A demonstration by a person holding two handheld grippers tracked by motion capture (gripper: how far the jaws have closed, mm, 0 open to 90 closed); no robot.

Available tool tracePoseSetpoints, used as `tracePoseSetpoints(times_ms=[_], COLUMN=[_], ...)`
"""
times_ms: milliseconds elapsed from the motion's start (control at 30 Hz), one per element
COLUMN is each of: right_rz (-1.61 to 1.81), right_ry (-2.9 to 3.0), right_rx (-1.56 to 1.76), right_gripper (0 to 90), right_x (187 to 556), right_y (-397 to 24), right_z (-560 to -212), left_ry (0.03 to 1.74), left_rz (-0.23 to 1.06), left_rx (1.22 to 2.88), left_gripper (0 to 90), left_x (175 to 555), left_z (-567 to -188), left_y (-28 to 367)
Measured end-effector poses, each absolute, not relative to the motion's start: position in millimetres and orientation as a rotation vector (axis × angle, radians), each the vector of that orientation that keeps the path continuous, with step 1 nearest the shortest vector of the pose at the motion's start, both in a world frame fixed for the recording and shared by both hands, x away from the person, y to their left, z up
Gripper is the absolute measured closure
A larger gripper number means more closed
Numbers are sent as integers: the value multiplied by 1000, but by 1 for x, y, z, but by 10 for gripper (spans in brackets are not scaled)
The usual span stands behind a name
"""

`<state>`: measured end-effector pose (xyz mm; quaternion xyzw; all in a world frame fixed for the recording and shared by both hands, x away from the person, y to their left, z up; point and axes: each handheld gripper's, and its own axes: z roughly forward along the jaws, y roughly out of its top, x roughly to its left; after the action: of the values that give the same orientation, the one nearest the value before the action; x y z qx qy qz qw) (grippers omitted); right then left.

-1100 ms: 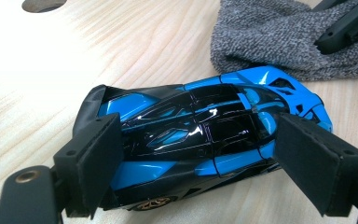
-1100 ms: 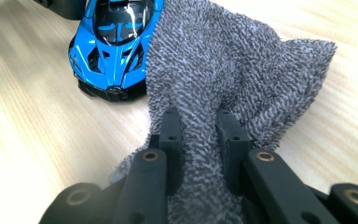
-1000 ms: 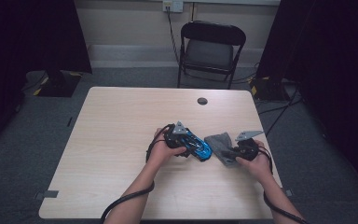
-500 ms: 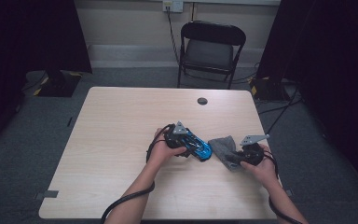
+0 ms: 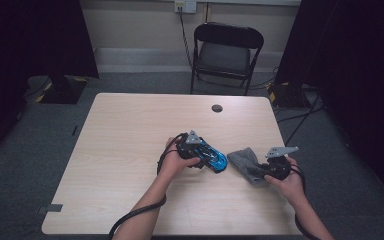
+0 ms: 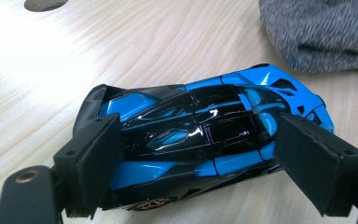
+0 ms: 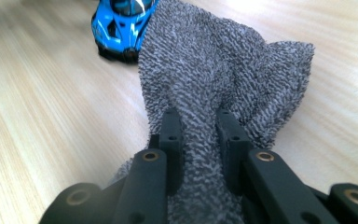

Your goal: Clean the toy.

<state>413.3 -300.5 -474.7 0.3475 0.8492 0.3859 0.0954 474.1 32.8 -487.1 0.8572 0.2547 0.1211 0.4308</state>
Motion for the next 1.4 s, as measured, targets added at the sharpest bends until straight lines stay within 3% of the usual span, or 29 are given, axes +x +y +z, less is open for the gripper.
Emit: tracePoseSetpoints(times_ms=[567, 1400], right_rz=[1144, 1054], right_ry=[2430, 2506], right_rx=[1039, 991], right_gripper=[758, 751], right_x=[453, 503], right_y=[-272, -206], right_z=[-457, -478], left_ry=[633, 615], left_rz=[303, 297], left_rx=[2135, 2127], left_gripper=[154, 152], left_x=[473, 473], left_z=[-488, -489], left_y=[33, 33])
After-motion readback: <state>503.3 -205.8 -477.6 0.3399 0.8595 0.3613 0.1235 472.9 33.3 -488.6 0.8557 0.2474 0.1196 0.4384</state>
